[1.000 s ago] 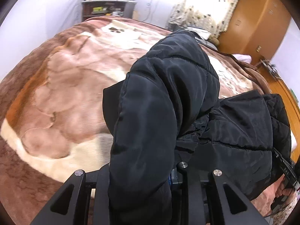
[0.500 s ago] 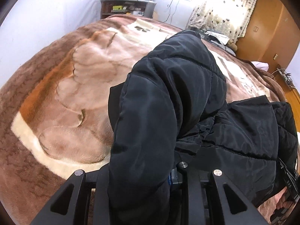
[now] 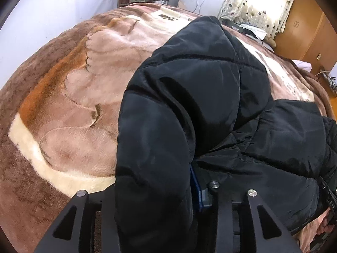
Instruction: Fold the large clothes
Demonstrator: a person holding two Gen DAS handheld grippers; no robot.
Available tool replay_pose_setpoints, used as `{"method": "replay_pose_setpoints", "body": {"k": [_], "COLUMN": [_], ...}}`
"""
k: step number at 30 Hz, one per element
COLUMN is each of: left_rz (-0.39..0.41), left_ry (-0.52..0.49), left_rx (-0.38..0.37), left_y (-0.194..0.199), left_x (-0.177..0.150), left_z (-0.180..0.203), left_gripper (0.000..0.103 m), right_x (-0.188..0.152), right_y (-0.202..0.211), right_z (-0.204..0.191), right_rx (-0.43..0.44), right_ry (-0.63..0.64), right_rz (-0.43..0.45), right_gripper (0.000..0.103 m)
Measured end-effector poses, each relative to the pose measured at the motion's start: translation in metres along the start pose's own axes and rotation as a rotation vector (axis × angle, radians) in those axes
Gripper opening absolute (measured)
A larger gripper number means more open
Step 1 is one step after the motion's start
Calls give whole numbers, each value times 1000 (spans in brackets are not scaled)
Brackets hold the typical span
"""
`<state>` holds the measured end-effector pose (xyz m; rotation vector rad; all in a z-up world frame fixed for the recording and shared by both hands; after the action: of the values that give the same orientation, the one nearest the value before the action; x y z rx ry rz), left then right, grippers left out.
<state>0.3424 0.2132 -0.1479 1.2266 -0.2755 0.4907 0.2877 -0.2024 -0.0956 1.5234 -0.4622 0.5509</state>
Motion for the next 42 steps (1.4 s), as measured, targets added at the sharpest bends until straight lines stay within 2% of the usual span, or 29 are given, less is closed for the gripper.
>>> {"method": "replay_pose_setpoints", "body": {"k": [3,5,9,12,14,18,22,26,28,30,32,34,35,37,41,42], "left_rz": [-3,-5,14,15,17,21,50,126,158,179,185,159,142,78,3,-10], "left_ry": [12,13,60,56,69,77,71,71,47,-6,-22,-44,-55,-53,-8,29], "left_rx": [-2,14,-30,-27,-18,-18,24,48,99,109,66,48,57,82,140,117], "left_y": [-2,-4,-1,-1,0,5,21,50,66,76,78,70,64,45,19,15], "left_x": [-1,-2,-5,-7,-6,-6,-3,4,7,6,4,1,-1,-7,-17,-20], "left_z": [-4,-7,-12,-13,-17,-18,-19,-20,-16,-5,6,15,17,14,-9,-14], "left_gripper": [47,57,59,65,72,73,77,77,77,77,77,77,77,77,79,79], "right_x": [-3,-4,-6,-8,-8,-9,-5,6,11,14,15,10,6,-2,-16,-19], "right_y": [-5,-8,-11,-11,-11,-8,0,26,41,52,55,44,34,21,0,-2], "right_z": [4,6,6,6,6,8,13,26,35,35,24,11,7,8,15,15], "right_rx": [15,14,2,-7,-21,-45,-115,-208,-224,-192,-116,-51,-56,-57,-73,-77], "right_ry": [-28,-24,-15,-10,-5,4,38,60,18,-12,5,39,53,56,47,47], "right_rz": [-22,-30,-33,-29,-27,-22,-3,83,116,144,149,116,84,44,-17,-25], "right_gripper": [30,35,40,44,49,55,67,67,67,67,67,66,59,54,53,52]}}
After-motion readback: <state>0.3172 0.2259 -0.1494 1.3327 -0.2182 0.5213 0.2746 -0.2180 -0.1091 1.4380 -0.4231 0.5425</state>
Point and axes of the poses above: each gripper's, at about its wrist camera, not at the fingertips, and y roughly against the way its jaws point, z to its right, x to its top, the point moved 8 cm from there along -y, roughly the way its jaws point, and after that the axes turned 12 degrees about -x, right-handed, at the moved point
